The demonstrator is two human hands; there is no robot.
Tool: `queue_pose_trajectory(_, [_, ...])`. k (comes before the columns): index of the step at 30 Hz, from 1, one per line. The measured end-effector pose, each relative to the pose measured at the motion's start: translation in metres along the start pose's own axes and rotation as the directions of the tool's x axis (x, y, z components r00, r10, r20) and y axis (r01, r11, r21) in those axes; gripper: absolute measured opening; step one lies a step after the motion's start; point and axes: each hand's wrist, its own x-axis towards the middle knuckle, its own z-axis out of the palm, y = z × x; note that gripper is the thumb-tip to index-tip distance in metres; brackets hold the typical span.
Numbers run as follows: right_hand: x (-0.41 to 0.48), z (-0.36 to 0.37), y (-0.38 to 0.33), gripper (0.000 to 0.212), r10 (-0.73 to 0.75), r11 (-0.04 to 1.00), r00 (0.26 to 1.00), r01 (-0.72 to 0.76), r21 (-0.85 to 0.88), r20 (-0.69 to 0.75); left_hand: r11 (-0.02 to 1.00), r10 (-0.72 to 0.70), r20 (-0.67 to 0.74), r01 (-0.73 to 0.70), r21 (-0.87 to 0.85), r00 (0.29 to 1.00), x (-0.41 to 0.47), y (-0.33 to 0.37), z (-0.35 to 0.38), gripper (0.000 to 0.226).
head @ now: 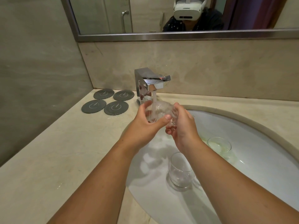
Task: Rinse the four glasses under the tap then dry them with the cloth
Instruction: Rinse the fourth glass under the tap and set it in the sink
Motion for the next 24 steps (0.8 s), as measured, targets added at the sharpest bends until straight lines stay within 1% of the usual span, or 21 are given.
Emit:
queue_pose_trajectory(2, [0.000,-0.001,-0.001,0.020,-0.036,0.999,0.999,0.035,-0.021,-0.006,0.999,-0.036,-0.018,0.036,0.016,0.999,0.000,-0.002,0.001,0.107])
queue_pose_trajectory(3, [-0.001,-0.001,-0.001,0.018,-0.062,0.997,0.998,0.061,-0.047,-0.010,0.999,-0.046,-0.025,0.047,0.011,0.999,0.001,-0.003,0.000,0.105])
queue_pose_trajectory(7, [-0.005,0.000,-0.003,0.018,-0.140,0.983,0.990,0.138,-0.122,-0.014,0.997,-0.068,-0.013,0.067,-0.046,0.998,0.001,-0.002,0.000,0.079])
queue_pose_trajectory(9, [-0.005,0.001,-0.001,0.019,-0.135,0.983,0.991,0.134,-0.123,-0.003,0.997,-0.056,-0.006,0.056,-0.056,0.998,0.000,0.000,-0.001,0.063])
queue_pose_trajectory(11, [-0.003,0.000,0.002,0.022,-0.106,0.988,0.994,0.107,-0.114,0.015,0.999,-0.019,-0.014,0.018,-0.037,1.000,-0.001,0.004,-0.002,0.057])
queue_pose_trajectory(15, [0.003,0.000,0.006,0.038,-0.019,0.994,0.999,0.024,-0.109,0.046,0.995,0.079,-0.019,-0.078,0.070,0.997,-0.003,0.007,-0.003,0.066])
queue_pose_trajectory(18, [0.004,-0.002,0.004,0.050,0.056,0.986,0.998,-0.050,-0.160,0.039,0.989,0.113,-0.030,-0.110,0.095,0.993,-0.003,0.008,-0.004,0.065])
queue_pose_trajectory(20, [0.003,-0.003,0.003,0.055,0.106,0.987,0.992,-0.096,-0.129,0.067,0.986,0.126,-0.025,-0.122,0.111,0.992,-0.003,0.008,-0.003,0.067])
queue_pose_trajectory(22, [0.004,-0.003,0.004,0.055,0.116,0.991,0.988,-0.108,-0.084,0.099,0.986,0.133,-0.001,-0.132,0.105,0.991,-0.004,0.008,-0.003,0.066])
queue_pose_trajectory(24, [0.005,-0.002,0.006,0.047,0.110,0.994,0.989,-0.107,-0.036,0.094,0.987,0.130,0.014,-0.131,0.091,0.991,-0.004,0.006,-0.003,0.070])
